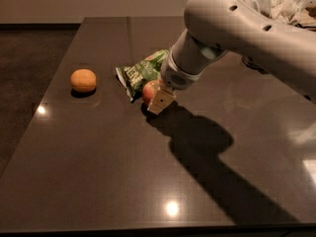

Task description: Move apple near green jalapeno chip bag

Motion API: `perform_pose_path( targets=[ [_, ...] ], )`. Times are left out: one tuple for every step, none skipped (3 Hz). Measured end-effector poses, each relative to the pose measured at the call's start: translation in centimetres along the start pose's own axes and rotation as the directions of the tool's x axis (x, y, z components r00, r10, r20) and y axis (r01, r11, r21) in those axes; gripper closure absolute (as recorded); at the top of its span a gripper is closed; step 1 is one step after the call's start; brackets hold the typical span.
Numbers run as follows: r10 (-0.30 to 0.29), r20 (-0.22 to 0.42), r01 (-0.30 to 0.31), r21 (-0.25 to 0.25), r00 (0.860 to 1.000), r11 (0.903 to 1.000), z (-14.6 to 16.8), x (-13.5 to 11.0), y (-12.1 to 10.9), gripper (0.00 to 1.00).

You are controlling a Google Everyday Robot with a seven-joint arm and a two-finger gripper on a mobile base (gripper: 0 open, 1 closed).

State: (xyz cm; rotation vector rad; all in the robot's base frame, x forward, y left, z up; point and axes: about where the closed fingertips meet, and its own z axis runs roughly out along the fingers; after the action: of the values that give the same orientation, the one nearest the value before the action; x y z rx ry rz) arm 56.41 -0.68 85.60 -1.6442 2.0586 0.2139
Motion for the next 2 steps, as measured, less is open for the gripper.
perform_pose_path(
  targets=[
    [0.041, 0.004, -0.041, 0.019, 0.999, 0.9990, 0.06, 0.73, -0.63, 0.36],
    [0.039, 0.003, -0.039, 0.020, 0.999, 0.9991, 0.00, 0.64, -0.54, 0.12]
  ],
)
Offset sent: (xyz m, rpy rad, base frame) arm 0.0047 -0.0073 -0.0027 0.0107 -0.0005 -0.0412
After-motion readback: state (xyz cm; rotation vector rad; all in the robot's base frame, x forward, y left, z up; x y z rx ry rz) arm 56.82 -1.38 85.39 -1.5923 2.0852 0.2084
